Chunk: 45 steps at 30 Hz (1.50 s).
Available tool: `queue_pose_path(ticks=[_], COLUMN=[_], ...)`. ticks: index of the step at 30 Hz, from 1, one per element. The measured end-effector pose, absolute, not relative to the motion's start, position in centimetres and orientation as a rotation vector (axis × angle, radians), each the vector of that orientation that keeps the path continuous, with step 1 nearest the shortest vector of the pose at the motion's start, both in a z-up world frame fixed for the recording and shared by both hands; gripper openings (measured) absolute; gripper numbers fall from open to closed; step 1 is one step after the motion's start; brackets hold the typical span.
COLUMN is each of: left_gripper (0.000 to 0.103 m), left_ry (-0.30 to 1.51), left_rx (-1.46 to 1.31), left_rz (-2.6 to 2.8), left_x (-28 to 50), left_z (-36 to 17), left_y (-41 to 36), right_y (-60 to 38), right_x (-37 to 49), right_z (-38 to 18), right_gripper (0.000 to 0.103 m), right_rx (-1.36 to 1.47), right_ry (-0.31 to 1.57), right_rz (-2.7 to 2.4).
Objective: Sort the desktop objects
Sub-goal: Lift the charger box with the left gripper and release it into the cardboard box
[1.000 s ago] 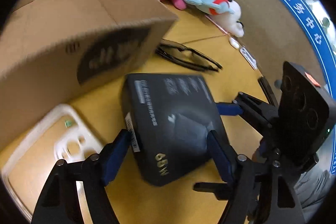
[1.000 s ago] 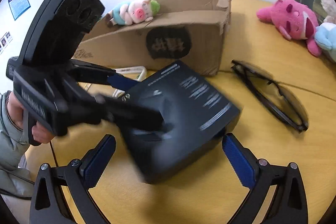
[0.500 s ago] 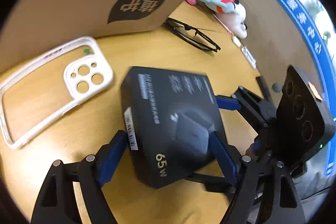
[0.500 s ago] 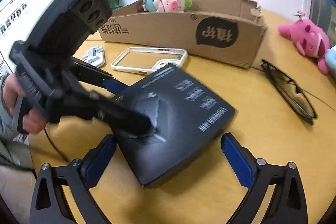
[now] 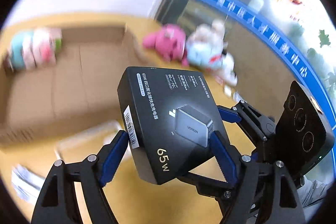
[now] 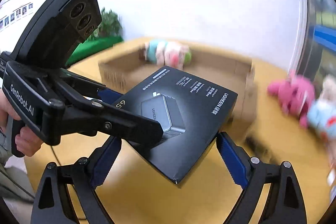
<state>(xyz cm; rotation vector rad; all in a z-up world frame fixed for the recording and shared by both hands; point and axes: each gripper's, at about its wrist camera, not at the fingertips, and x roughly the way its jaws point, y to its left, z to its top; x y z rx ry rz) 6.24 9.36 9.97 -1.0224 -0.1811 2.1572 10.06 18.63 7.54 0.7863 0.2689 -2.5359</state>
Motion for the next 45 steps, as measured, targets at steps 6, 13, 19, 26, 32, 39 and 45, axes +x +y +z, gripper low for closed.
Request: queue_pose_path(ticks=[6, 13, 19, 26, 32, 39, 45], left_gripper=[0.078, 0.078, 0.078, 0.078, 0.078, 0.078, 0.077], left_ry=[-0.112, -0.055, -0.056, -0.114, -0.209, -0.303, -0.452], left_rx=[-0.771, -0.625, -0.639, -0.779, -0.998, -1.247, -1.430], left_rz=[2.301, 2.394, 2.419, 2.394, 2.309, 2.188, 2.061], left_x=[2.7, -3.0, -9.3, -18.2, -24.3, -28.8, -30.3], left_z=[19.2, 25.8, 26.6, 22.1, 13.9, 4.7, -1.4], left_y=[7.8, 5.4, 4.6, 5.0, 6.1, 9.0, 11.1], right_y=[15.6, 13.7, 13.0, 14.2, 15.9, 18.1, 20.3], right_x=[5.5, -0.7, -7.6, -17.4, -24.3, -29.4, -32.3], right_z=[16.8, 24.5, 26.6, 24.2, 17.3, 8.8, 3.0], right_gripper=[0.092, 0.092, 0.092, 0.092, 0.092, 0.092, 0.092], right_rx=[0.517, 0.353, 0.378, 0.572, 0.802, 1.085, 1.360], right_ry=[0.403, 0.430, 0.408, 0.255, 0.184, 0.087, 0.035], right_rz=[-2.578, -2.563, -2.557, -2.504, -2.455, -2.385, -2.374])
